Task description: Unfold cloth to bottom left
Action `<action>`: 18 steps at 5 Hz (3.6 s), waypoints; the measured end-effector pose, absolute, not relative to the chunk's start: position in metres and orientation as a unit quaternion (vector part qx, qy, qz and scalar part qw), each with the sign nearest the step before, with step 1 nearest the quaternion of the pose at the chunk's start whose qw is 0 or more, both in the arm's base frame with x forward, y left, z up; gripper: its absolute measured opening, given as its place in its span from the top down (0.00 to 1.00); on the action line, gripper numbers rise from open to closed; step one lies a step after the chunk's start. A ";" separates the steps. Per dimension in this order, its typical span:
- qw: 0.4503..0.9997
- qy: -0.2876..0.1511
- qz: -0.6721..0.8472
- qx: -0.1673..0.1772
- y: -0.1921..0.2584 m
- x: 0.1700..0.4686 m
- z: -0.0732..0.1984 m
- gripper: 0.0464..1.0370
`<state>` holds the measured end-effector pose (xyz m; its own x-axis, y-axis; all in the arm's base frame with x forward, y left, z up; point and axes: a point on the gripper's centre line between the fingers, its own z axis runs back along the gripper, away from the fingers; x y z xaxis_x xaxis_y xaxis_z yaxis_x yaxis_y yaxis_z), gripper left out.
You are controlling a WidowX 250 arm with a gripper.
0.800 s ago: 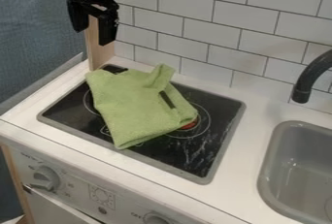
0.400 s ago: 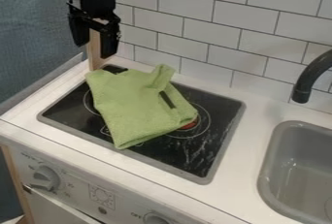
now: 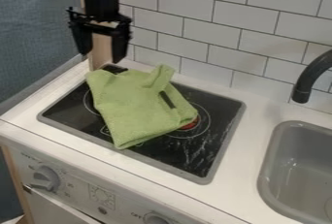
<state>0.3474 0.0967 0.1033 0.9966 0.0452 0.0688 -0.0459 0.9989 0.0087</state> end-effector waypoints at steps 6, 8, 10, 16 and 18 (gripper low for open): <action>1.000 -0.024 -0.006 -0.001 -0.008 0.351 0.064 0.04; 1.000 -0.001 0.003 0.009 -0.005 0.342 0.048 0.04; 1.000 -0.006 0.004 0.006 -0.006 0.343 0.046 0.41; 0.999 -0.043 0.025 -0.005 0.029 0.327 0.079 1.00; 0.996 -0.056 0.065 -0.004 0.079 0.310 0.096 1.00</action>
<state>0.3095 0.0791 0.0958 0.9853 0.1293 0.1120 -0.1283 0.9916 -0.0155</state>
